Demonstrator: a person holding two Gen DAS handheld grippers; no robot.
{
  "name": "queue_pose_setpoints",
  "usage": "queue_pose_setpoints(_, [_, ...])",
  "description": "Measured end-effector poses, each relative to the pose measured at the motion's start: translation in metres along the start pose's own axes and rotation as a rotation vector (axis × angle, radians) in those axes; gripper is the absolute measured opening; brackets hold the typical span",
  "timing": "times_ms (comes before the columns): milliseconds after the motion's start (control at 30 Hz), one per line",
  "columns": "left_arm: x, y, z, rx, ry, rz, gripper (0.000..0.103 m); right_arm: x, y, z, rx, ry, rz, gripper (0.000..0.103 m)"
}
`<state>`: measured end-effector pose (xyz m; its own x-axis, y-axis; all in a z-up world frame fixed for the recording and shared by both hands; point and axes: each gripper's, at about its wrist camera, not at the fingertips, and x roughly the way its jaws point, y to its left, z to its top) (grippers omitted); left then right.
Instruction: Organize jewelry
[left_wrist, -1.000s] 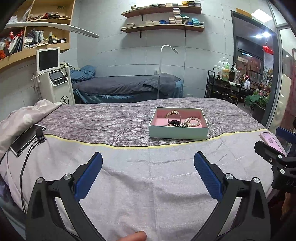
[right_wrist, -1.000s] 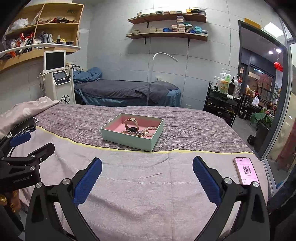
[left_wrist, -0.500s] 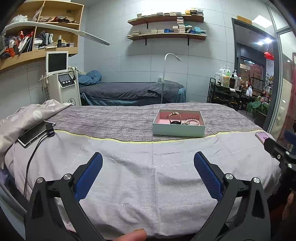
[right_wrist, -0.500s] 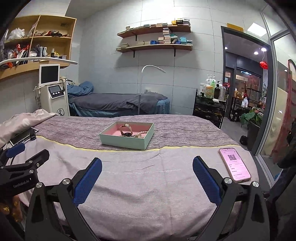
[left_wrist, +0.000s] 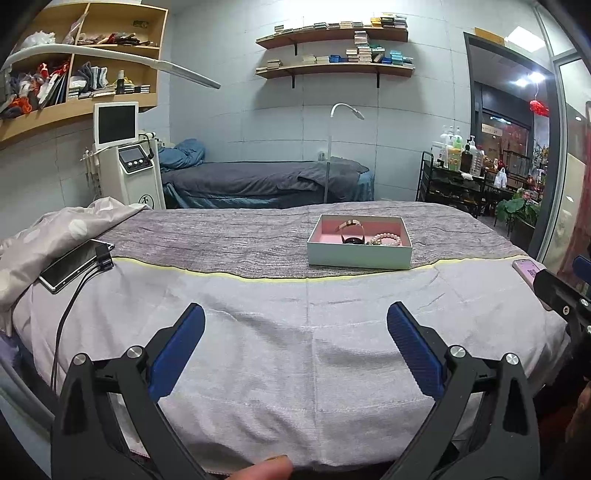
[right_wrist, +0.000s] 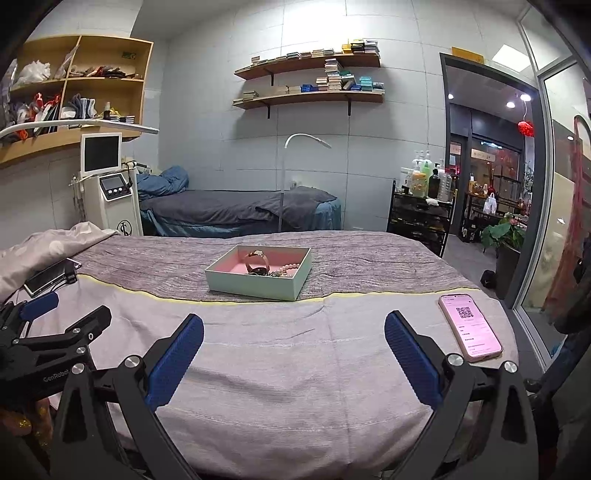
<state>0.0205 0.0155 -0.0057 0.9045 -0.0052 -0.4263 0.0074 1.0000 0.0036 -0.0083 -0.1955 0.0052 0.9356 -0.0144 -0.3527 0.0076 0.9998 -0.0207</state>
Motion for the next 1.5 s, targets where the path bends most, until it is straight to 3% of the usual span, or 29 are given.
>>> queue_pose_setpoints(1500, [0.0024, -0.0027, -0.0018, 0.018, 0.021, 0.007, 0.097, 0.0001, 0.0038, -0.0021, -0.010, 0.016, 0.007, 0.097])
